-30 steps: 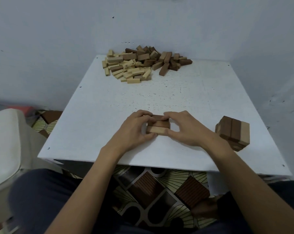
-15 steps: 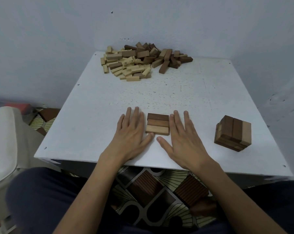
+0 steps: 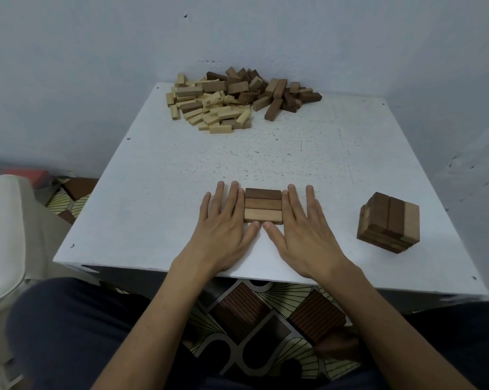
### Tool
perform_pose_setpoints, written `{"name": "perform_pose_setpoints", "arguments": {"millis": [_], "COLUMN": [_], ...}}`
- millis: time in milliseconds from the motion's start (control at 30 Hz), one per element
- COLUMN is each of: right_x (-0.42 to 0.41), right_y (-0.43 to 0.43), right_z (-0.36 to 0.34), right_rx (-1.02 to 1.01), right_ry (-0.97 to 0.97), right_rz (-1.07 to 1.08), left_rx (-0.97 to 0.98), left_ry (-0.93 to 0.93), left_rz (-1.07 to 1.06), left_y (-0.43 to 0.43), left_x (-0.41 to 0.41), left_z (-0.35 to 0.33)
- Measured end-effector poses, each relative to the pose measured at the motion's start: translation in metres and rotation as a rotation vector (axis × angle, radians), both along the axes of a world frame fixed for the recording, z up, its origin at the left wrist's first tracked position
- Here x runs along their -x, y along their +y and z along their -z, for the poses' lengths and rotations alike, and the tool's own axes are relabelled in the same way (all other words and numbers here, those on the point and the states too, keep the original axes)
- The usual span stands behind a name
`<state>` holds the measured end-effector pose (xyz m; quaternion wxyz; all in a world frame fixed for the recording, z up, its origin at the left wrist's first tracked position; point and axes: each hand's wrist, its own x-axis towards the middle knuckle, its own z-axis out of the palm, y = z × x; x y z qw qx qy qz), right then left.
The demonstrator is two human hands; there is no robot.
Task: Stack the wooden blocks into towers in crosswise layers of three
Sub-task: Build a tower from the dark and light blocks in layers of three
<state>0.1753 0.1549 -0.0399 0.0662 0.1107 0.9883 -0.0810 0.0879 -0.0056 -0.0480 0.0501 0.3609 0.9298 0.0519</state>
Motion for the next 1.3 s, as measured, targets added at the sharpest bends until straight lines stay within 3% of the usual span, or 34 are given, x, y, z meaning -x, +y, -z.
{"name": "perform_pose_setpoints", "arguments": {"millis": [333,567,733,1300], "right_x": [-0.001,0.002,0.005,0.008], "right_y": [0.002,0.023,0.031,0.033], "right_z": [-0.009,-0.024,-0.027,-0.025], "right_rx": [0.029,0.315,0.402,0.421], "right_ry": [-0.016,0.062,0.068,0.116], "right_rz": [0.007,-0.076,-0.105,-0.117], "left_rx": [-0.01,-0.222,-0.394,-0.441], "left_ry": [-0.053,-0.241,-0.367,-0.357], "left_rz": [0.004,0.099,0.179,0.166], "left_y": [-0.002,-0.021,-0.021,-0.016], "left_x": [0.003,0.033,0.047,0.049], "left_z": [-0.001,-0.018,-0.023,-0.023]}}
